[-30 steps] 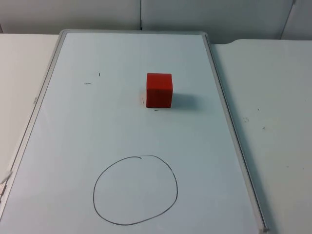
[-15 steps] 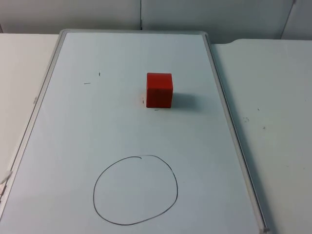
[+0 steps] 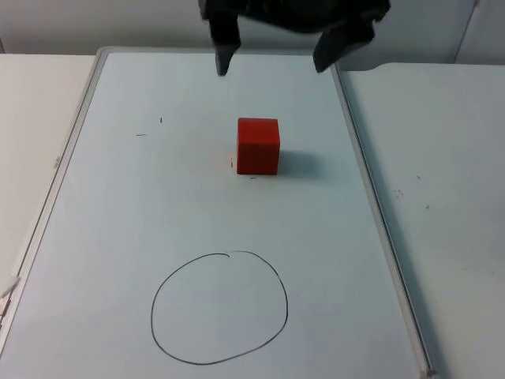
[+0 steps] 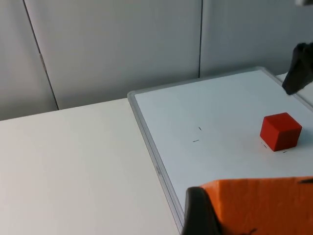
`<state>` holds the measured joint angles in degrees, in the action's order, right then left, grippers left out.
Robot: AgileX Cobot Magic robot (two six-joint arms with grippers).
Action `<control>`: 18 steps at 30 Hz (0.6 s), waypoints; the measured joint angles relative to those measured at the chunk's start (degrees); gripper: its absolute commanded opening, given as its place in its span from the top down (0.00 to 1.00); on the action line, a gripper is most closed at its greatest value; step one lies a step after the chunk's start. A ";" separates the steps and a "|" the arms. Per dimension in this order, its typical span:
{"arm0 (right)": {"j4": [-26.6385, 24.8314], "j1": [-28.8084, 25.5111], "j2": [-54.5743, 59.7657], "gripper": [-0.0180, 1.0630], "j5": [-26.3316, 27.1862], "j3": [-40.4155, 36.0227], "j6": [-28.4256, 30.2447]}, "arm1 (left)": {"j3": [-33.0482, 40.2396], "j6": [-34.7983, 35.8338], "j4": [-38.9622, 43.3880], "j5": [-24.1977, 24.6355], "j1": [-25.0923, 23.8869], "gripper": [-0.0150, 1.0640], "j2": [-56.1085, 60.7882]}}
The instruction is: Pick up one cube with the left hand and another cube with the right hand. First place the cube in the right hand at the target position, then stack the cube in the left hand on top.
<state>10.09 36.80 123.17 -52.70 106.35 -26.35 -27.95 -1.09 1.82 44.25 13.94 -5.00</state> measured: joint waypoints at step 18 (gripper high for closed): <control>5.93 0.14 11.10 0.06 7.86 0.86 -13.89 | 0.00 0.00 -0.34 0.00 0.00 0.99 0.10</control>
<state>16.02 36.94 134.27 -44.84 107.21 -40.24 -27.95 -1.09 1.48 44.25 13.94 -4.90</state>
